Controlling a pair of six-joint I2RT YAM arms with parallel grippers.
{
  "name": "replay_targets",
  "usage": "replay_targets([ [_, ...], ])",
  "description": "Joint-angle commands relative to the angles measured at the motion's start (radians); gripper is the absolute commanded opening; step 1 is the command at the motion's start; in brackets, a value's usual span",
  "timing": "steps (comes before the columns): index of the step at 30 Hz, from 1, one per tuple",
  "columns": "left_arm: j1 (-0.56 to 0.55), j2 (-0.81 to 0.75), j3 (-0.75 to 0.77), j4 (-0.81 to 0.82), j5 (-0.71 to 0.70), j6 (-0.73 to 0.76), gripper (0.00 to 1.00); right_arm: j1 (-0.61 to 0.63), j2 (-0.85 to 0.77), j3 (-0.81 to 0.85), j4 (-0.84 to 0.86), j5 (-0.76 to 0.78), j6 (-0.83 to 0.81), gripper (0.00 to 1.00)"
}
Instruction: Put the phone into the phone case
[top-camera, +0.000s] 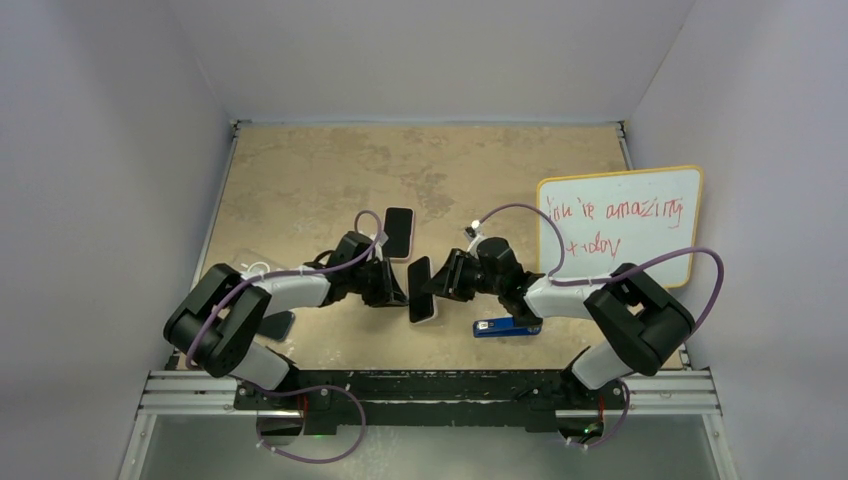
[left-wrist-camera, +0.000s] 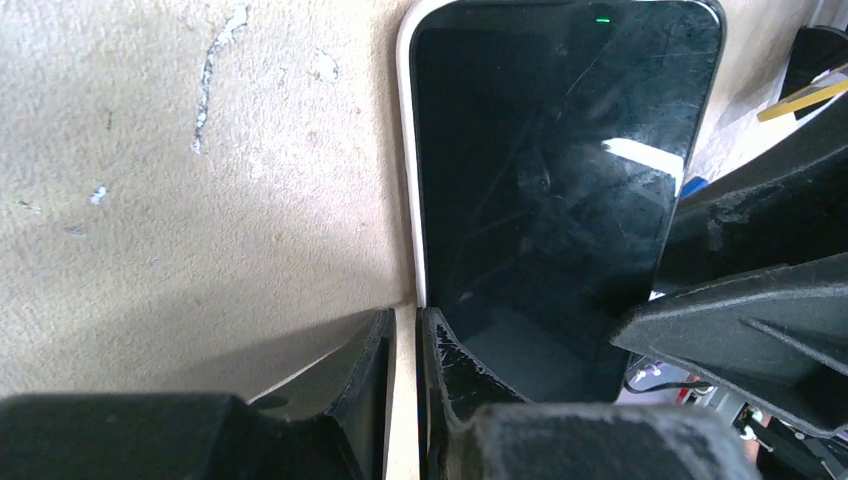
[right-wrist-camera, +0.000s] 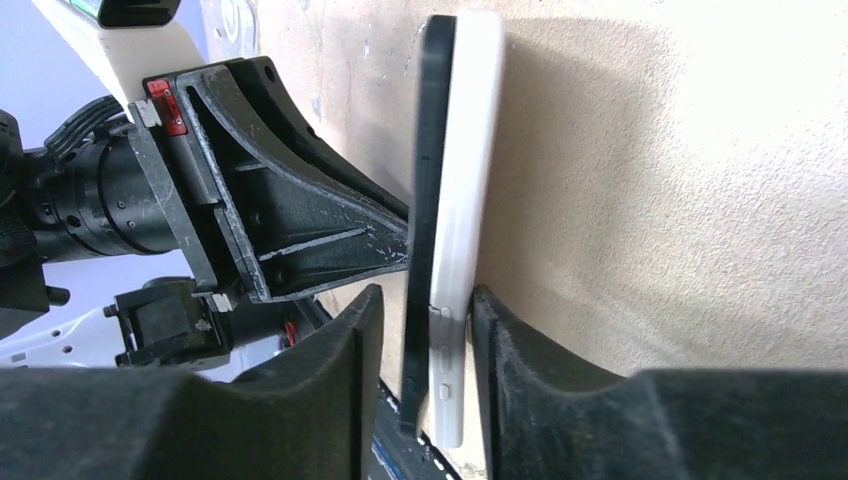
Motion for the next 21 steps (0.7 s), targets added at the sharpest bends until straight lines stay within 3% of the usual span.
replay_targets([
  [1,0.000,-0.030,-0.010,-0.004,-0.010,0.012,0.16,0.012,0.003,0.030,0.031,-0.018,0.015,0.33],
  [5,0.000,-0.032,-0.012,0.000,-0.007,0.011,0.17,0.023,0.008,0.042,0.012,-0.008,0.004,0.06],
  [7,0.000,-0.032,-0.015,0.005,-0.004,0.010,0.17,0.029,0.011,0.052,-0.011,-0.002,-0.004,0.00],
  [10,0.001,-0.031,-0.016,0.009,0.000,0.011,0.18,0.038,0.012,0.064,-0.037,0.009,-0.011,0.03],
  [15,0.000,-0.031,-0.015,0.010,0.003,0.012,0.18,0.057,0.007,0.087,-0.060,0.015,-0.017,0.38],
  [17,0.000,-0.031,-0.016,0.016,0.011,0.011,0.18,0.070,0.010,0.106,-0.096,0.029,-0.032,0.47],
  [19,0.000,-0.033,-0.013,0.021,0.023,0.010,0.19,0.080,0.017,0.126,-0.135,0.045,-0.043,0.47],
  [20,-0.001,-0.037,-0.013,0.021,0.027,0.010,0.19,0.082,0.018,0.134,-0.157,0.053,-0.047,0.42],
  [21,0.000,-0.042,-0.013,0.020,0.030,0.010,0.20,0.082,0.015,0.138,-0.174,0.064,-0.049,0.28],
])
